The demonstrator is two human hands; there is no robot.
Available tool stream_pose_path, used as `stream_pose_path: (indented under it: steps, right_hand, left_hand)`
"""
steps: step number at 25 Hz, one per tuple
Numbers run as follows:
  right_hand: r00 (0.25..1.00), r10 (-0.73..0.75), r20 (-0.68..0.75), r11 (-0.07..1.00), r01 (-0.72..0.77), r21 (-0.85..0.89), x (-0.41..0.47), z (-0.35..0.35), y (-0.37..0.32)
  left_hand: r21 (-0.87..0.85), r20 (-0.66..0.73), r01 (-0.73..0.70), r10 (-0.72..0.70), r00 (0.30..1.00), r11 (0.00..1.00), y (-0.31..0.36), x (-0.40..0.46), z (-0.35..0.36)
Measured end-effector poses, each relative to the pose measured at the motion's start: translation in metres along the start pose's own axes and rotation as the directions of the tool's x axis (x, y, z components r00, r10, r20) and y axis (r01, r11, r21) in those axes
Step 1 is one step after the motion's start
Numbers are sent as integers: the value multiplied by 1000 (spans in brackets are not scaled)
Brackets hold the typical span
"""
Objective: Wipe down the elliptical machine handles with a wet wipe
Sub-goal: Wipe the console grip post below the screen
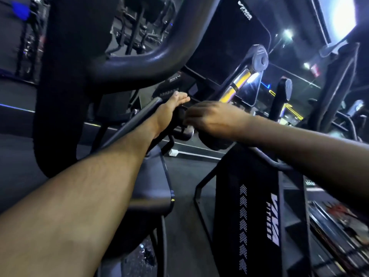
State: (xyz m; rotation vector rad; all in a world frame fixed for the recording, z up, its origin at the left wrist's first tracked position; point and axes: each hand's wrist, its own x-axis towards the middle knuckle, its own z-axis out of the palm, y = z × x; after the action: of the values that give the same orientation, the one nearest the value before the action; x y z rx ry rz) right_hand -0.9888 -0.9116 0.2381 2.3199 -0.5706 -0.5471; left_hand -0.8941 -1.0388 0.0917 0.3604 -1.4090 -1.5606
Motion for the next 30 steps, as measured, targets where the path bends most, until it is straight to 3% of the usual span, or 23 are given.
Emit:
stream_pose_path:
  steps: [3, 8, 11, 17, 20, 22, 26, 28, 30]
  right_hand:
    - [995, -67, 72, 998, 66, 17, 11, 5, -18]
    - [979, -45, 201, 995, 63, -82, -12, -42, 30]
    - [949, -59, 308, 998, 65, -7, -16, -66, 42]
    - [952, -120, 283, 983, 155, -102, -3, -68, 34]
    - [880, -150, 451, 974, 209, -84, 12, -57, 38]
    - [854, -147, 498, 983, 181, -19, 20, -51, 32]
    - [898, -155, 412, 988, 144, 58, 35, -31, 11]
    - [896, -65, 439, 991, 6, 134, 52, -31, 6]
    - [822, 19, 569, 974, -145, 177, 59, -44, 13]
  left_hand:
    - [-25, -25, 1, -2, 1000, 1000, 1, 2, 1]
    - [9, -1, -12, 12, 1000, 1000, -9, 5, -6]
    - [38, -9, -27, 28, 1000, 999, -12, 5, -10]
    - [27, -43, -33, 34, 998, 999, -9, 3, -6]
    - [8, -55, -29, 29, 998, 1000, -11, 4, -6]
    - [-18, -47, -27, 26, 999, 999, -12, 4, -5]
    - [-97, -64, 0, -7, 998, 995, -12, 8, -4]
    - [-145, -47, 15, -22, 999, 989, -13, 7, -4]
    - [-189, -24, 31, -36, 999, 981, -13, 6, -3]
